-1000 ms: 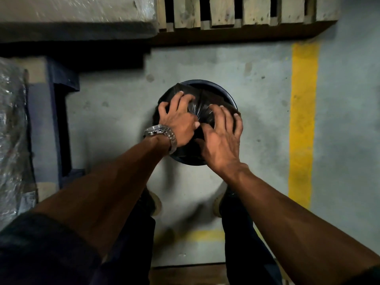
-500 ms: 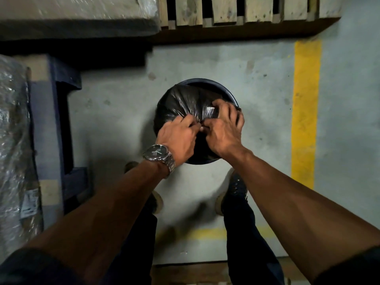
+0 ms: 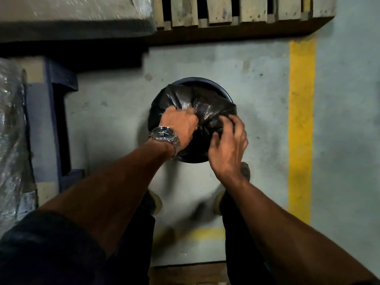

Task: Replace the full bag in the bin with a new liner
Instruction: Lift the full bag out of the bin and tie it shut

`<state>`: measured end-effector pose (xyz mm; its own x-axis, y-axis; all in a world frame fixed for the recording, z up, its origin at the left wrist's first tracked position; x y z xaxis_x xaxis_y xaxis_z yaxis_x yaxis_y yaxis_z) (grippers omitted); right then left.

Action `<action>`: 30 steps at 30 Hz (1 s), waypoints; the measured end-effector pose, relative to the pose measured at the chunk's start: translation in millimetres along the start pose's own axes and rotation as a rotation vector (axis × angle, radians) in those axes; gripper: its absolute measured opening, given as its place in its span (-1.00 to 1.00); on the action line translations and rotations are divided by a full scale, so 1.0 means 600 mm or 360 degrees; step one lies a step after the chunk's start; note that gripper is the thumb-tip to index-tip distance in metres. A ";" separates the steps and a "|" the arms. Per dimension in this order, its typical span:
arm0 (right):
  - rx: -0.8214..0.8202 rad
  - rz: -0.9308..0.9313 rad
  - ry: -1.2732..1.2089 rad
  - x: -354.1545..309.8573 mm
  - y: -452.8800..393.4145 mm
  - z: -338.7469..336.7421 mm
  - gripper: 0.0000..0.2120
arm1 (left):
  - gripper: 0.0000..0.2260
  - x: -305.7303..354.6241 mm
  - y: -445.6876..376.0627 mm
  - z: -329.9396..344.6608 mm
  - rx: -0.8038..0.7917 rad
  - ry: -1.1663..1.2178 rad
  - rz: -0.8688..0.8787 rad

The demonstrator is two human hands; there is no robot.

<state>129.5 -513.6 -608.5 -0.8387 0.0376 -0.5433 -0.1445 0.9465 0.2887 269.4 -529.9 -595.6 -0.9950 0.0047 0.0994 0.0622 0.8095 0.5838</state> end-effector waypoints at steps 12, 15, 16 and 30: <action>-0.0609 0.1633 -0.1331 0.088 0.090 0.112 -0.60 | -0.82 -0.017 0.005 0.015 0.0042 0.0298 -0.0097; -0.0669 0.1597 -0.1339 0.086 0.077 0.130 -0.66 | -0.82 -0.020 0.005 0.015 0.0056 0.0363 -0.0102; -0.0656 0.1588 -0.1318 0.086 0.074 0.135 -0.70 | -0.81 -0.022 0.005 0.015 0.0060 0.0372 -0.0105; -0.0240 0.1742 -0.1675 0.099 0.075 0.163 -0.82 | -0.83 -0.036 0.034 0.000 0.0062 0.0503 -0.0032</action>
<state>124.5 -437.2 -705.1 0.1680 0.9411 -0.2935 0.1745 0.2647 0.9484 291.9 -513.8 -585.7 -0.9221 -0.1893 0.3374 0.0337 0.8295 0.5575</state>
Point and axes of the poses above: each hand's wrist, its own y-axis away from the middle knuckle, its own z-axis out of the palm, x = y × z, the point moved 3 cm from there along -y, towards the middle knuckle, and after that the axes turned 6 degrees about -x, right-handed, at the moved point
